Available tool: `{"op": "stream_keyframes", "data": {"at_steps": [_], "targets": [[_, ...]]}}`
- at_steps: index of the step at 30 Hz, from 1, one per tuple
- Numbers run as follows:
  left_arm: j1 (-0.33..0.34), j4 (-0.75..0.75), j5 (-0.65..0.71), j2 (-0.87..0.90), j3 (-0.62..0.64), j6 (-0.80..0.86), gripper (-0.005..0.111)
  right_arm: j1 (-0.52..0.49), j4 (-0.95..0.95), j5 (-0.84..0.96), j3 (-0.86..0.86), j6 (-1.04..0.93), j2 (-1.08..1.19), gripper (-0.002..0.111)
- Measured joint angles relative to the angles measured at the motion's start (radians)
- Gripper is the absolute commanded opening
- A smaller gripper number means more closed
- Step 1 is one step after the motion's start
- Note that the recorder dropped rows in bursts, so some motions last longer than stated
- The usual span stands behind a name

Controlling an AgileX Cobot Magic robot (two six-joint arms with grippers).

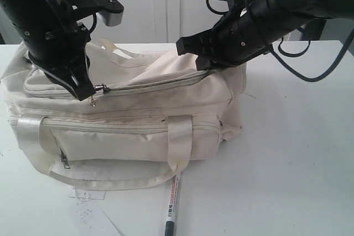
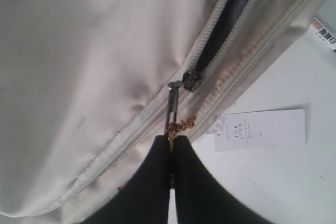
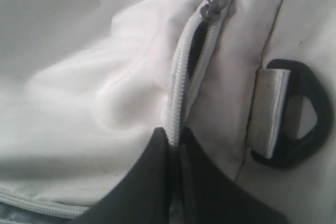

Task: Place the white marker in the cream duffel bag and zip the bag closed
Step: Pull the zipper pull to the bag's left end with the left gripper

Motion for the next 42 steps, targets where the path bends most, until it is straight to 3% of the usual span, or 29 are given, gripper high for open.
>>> {"op": "stream_keyframes", "data": {"at_steps": [9,17,35,42], "targets": [[0.002,0.01,0.0,-0.008,0.0,0.0,0.0,0.0,-0.013,0.0,0.0,0.0,0.0,0.0],[0.062,-0.005,0.0,-0.014,0.0,0.002,0.0,0.0,-0.021,-0.006,0.0,0.0,0.0,0.0],[0.072,0.037,0.0,-0.014,0.0,0.018,0.0,-0.017,-0.071,-0.007,0.0,0.0,0.0,0.0],[0.128,0.03,0.0,-0.014,0.0,0.018,0.0,-0.019,-0.071,-0.007,0.0,0.0,0.0,0.0]]}}
